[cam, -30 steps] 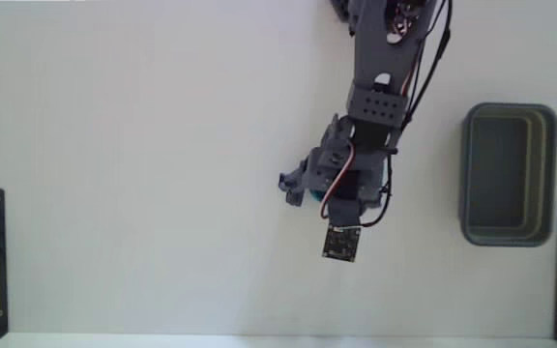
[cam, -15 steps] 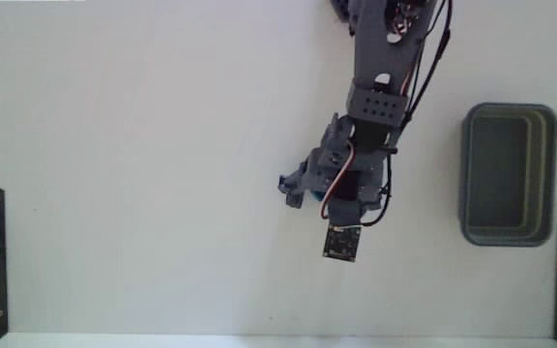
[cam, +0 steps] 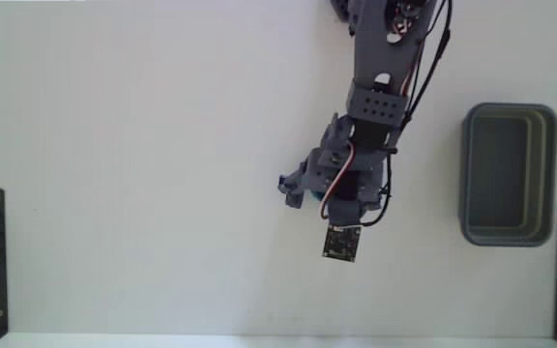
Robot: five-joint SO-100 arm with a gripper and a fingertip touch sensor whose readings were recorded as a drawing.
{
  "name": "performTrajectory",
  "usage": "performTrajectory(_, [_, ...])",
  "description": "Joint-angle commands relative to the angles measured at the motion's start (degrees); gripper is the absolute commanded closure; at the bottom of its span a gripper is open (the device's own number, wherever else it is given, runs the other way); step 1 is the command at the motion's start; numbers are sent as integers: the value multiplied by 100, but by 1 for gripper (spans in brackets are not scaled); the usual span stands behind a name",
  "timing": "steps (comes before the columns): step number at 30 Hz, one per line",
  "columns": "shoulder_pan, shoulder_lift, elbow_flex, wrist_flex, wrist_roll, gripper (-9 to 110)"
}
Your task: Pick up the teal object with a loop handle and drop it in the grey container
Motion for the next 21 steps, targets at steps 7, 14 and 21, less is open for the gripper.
performTrajectory(7, [68, 115, 57, -66, 26, -4])
performTrajectory(14, [68, 115, 57, -66, 26, -2])
performTrajectory(21, [68, 115, 57, -66, 26, 0])
